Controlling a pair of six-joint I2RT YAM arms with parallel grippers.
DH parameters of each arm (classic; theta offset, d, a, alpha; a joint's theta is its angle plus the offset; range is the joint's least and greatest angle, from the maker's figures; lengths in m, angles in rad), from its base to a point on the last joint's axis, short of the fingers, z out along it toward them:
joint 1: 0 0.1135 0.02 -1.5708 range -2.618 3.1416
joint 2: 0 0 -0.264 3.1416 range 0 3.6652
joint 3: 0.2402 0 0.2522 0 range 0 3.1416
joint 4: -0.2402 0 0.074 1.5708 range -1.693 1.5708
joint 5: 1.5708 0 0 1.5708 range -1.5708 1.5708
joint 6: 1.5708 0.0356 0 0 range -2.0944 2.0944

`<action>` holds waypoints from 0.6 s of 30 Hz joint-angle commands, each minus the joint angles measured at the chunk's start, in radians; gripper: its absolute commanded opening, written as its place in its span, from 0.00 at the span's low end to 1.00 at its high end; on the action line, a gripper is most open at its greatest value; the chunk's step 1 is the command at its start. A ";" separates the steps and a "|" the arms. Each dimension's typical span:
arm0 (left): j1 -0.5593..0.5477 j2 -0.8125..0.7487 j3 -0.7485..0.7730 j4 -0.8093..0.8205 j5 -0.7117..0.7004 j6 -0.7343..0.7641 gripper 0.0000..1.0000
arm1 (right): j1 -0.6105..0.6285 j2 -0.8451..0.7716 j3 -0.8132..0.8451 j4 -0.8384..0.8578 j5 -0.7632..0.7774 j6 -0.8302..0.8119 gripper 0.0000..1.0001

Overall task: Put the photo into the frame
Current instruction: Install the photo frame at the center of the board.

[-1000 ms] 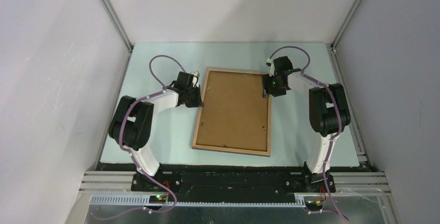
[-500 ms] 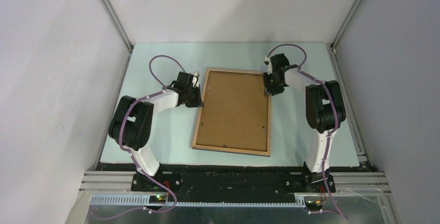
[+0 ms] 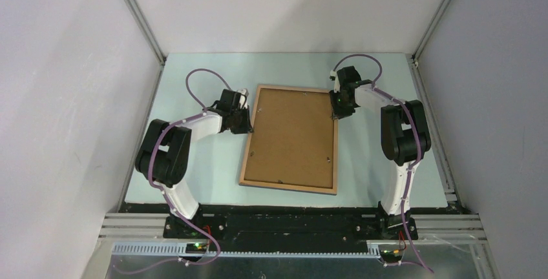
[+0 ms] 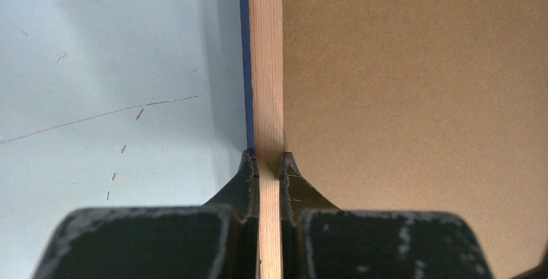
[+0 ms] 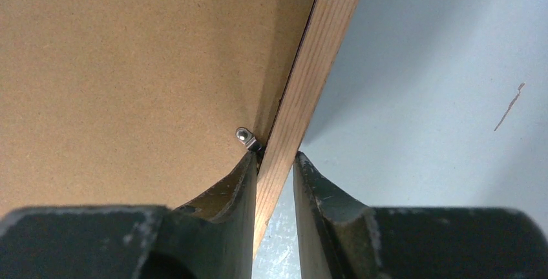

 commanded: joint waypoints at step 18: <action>-0.005 -0.030 -0.010 -0.051 0.063 -0.026 0.00 | -0.045 -0.128 -0.109 -0.046 -0.182 -0.022 0.61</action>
